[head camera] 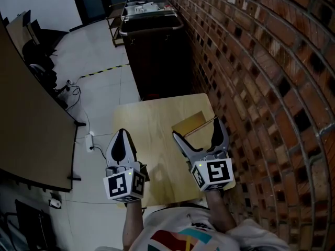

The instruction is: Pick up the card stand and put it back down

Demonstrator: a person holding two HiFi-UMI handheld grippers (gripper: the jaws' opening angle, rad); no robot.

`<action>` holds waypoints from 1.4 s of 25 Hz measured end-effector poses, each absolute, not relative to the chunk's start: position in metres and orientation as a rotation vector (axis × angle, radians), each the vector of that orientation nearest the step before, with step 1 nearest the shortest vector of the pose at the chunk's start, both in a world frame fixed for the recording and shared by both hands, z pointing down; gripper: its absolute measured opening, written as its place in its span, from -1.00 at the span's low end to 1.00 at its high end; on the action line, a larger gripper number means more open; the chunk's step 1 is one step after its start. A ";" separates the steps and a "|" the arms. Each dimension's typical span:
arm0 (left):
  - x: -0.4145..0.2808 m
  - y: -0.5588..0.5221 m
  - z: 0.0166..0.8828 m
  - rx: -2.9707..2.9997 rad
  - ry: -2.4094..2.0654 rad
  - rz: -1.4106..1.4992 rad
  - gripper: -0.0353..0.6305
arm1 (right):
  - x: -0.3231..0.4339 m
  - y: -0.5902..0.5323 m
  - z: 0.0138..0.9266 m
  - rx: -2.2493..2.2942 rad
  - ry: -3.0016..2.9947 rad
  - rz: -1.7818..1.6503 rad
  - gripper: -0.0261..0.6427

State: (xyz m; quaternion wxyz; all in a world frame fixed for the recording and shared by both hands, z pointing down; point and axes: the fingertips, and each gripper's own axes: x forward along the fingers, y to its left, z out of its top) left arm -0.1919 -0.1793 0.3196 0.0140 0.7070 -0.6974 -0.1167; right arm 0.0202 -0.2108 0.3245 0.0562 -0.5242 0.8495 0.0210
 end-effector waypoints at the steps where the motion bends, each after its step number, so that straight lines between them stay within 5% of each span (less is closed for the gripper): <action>1: -0.192 -0.179 0.321 2.204 -2.169 -0.360 -0.88 | 0.020 -0.210 0.325 -1.588 2.578 0.064 0.78; 35: -0.259 -0.211 0.402 1.947 -2.232 -0.204 -0.88 | 0.013 -0.433 0.607 -2.205 2.652 -0.617 0.78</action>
